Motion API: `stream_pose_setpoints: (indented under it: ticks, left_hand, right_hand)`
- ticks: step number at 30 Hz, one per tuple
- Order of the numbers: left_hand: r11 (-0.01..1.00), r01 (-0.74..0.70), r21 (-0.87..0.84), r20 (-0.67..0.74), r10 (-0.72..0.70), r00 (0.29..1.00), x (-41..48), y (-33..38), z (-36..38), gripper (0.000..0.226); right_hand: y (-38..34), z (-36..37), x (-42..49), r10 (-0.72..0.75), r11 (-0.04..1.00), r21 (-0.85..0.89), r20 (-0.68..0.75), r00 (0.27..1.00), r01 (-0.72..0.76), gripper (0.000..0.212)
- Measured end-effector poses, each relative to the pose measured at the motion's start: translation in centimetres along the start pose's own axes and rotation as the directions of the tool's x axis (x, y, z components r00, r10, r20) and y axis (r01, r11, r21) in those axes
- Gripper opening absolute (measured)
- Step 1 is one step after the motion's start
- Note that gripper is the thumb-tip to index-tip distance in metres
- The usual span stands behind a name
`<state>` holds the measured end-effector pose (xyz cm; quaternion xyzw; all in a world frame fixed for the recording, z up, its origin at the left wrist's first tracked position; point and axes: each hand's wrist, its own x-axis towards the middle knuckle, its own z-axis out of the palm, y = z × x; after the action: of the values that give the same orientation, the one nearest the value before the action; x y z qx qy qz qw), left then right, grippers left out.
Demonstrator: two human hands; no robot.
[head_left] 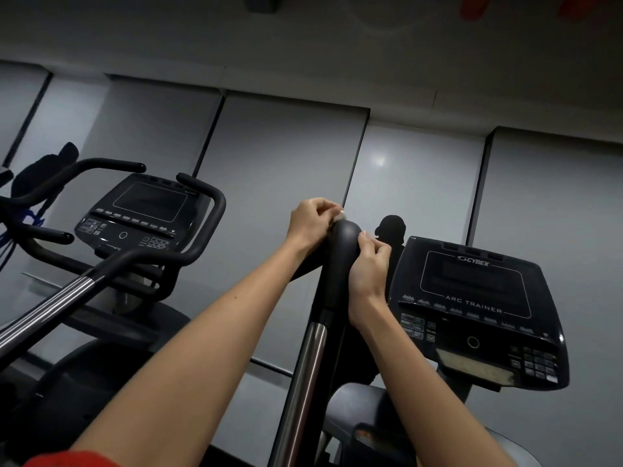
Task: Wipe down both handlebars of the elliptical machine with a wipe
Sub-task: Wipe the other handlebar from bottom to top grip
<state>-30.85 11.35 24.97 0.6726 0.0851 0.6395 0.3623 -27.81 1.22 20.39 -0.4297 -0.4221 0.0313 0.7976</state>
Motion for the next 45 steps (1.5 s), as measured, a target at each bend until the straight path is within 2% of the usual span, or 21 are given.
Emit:
stream_pose_setpoints:
  ticks: [3, 5, 8, 11, 14, 16, 19, 22, 25, 28, 30, 34, 36, 38, 42, 45]
  left_hand:
    - [0.995, -0.093, -0.03, 0.129, 0.096, 0.987, -0.6, 1.2, -0.9, 0.009]
    - [0.983, -0.177, 0.043, 0.186, 0.166, 0.968, -1.2, 2.2, -1.4, 0.01]
    - [0.922, -0.337, 0.191, 0.254, 0.285, 0.924, -2.9, 3.6, -1.9, 0.011]
    - [0.877, -0.443, 0.188, 0.249, 0.393, 0.885, -5.7, 3.9, -2.2, 0.011]
    - [0.781, -0.576, 0.24, 0.267, 0.517, 0.813, -8.1, 3.3, -2.4, 0.015]
    - [0.764, -0.606, 0.22, 0.305, 0.536, 0.787, -9.4, 3.1, -2.5, 0.019]
    - [0.839, -0.525, 0.139, 0.305, 0.469, 0.829, -10.8, 3.1, -2.7, 0.021]
    - [0.943, -0.331, -0.026, 0.172, 0.33, 0.928, -10.8, 3.6, -3.0, 0.035]
    - [0.969, -0.093, -0.228, 0.023, 0.1, 0.995, -10.5, 4.1, -3.4, 0.042]
    - [0.88, 0.154, -0.449, 0.067, -0.139, 0.988, -10.0, 4.1, -3.6, 0.035]
    - [0.819, 0.212, -0.533, 0.055, -0.217, 0.975, -9.3, 4.0, -3.6, 0.024]
    - [0.882, 0.225, -0.415, -0.054, -0.27, 0.961, -7.5, 3.3, -2.7, 0.011]
    - [0.891, 0.251, -0.379, -0.028, -0.282, 0.959, -6.9, 3.4, -1.8, 0.015]
    - [0.907, 0.24, -0.345, -0.022, -0.263, 0.965, -6.5, 3.5, -0.8, 0.02]
    - [0.95, 0.21, -0.23, -0.115, -0.241, 0.964, -5.9, 3.5, 0.5, 0.027]
    - [0.969, 0.199, -0.146, -0.143, -0.22, 0.965, -5.6, 3.2, 1.1, 0.029]
  right_hand:
    - [-0.5, -1.1, 0.9, 0.153, 0.986, 0.061, 0.036, 0.988, -0.155, 0.036]
    - [-1.5, -2.3, 1.5, 0.187, 0.98, 0.064, 0.039, 0.982, -0.189, 0.047]
    - [-3.1, -4.0, 1.7, 0.121, 0.991, 0.062, 0.022, 0.992, -0.122, 0.043]
    - [-3.7, -5.3, 1.6, 0.056, 0.997, 0.054, 0.056, 0.997, -0.059, 0.037]
    - [-3.8, -6.0, 1.2, -0.039, 0.999, -0.032, 0.11, 0.993, 0.042, 0.028]
    - [-3.6, -6.2, 0.6, -0.113, 0.987, -0.098, 0.163, 0.98, 0.13, 0.024]
    - [-3.2, -5.8, -0.5, -0.188, 0.959, -0.156, 0.278, 0.942, 0.237, 0.023]
    - [-3.0, -5.1, -1.4, -0.246, 0.927, -0.185, 0.36, 0.9, 0.327, 0.022]
    - [-2.6, -5.1, -1.9, -0.37, 0.792, -0.323, 0.421, 0.828, 0.519, 0.017]
    - [-2.1, -5.3, -2.1, -0.471, 0.564, -0.446, 0.517, 0.715, 0.695, 0.021]
    - [-2.1, -5.1, -1.9, -0.501, 0.456, -0.492, 0.547, 0.671, 0.742, 0.021]
    - [-1.9, -4.4, -1.4, -0.574, 0.312, -0.507, 0.573, 0.585, 0.803, 0.012]
    - [-1.8, -4.0, -1.2, -0.614, 0.31, -0.489, 0.552, 0.564, 0.815, 0.007]
    - [-1.8, -3.7, -0.7, -0.633, 0.363, -0.476, 0.504, 0.587, 0.801, 0.009]
    - [-2.2, -3.0, 2.1, -0.625, 0.52, -0.463, 0.367, 0.689, 0.718, 0.009]
    - [-1.9, -2.6, 5.2, -0.523, 0.686, -0.419, 0.285, 0.803, 0.595, 0.01]
